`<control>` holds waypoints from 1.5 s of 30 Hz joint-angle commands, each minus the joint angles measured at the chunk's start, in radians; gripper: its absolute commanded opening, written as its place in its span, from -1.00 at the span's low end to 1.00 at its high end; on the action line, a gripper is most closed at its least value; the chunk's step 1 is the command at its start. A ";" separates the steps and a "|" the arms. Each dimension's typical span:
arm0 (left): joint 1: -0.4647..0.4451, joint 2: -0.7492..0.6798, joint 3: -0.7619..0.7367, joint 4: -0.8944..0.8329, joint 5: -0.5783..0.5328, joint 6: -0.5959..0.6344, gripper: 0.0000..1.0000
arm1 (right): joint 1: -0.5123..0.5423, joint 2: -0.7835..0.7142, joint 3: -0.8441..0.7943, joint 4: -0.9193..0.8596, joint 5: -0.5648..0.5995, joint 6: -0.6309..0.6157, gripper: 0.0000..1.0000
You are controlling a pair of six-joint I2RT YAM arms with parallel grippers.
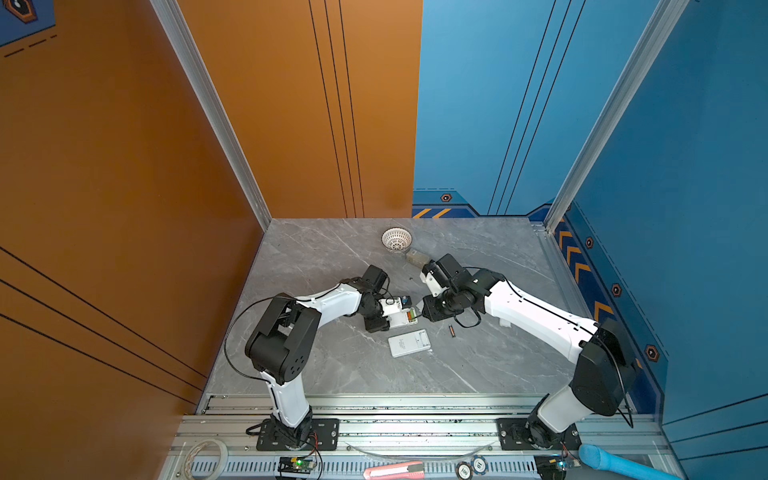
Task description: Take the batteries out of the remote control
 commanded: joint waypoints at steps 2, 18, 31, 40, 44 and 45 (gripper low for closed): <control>-0.013 0.018 -0.033 -0.030 -0.038 0.024 -1.00 | -0.005 0.020 0.025 0.003 -0.003 -0.001 -1.00; -0.012 0.015 -0.034 -0.030 -0.042 0.027 -1.00 | -0.006 0.031 -0.019 -0.012 -0.003 -0.023 -1.00; -0.009 0.018 -0.031 -0.032 -0.048 0.028 -1.00 | -0.038 0.017 -0.035 -0.044 0.001 -0.042 -1.00; -0.008 0.018 -0.029 -0.034 -0.049 0.029 -1.00 | -0.043 0.016 -0.044 -0.048 -0.007 -0.044 -1.00; -0.009 0.017 -0.029 -0.034 -0.051 0.029 -1.00 | -0.042 0.014 -0.042 -0.056 -0.005 -0.052 -1.00; -0.008 0.018 -0.029 -0.034 -0.051 0.031 -1.00 | -0.041 0.012 -0.044 -0.059 -0.006 -0.055 -1.00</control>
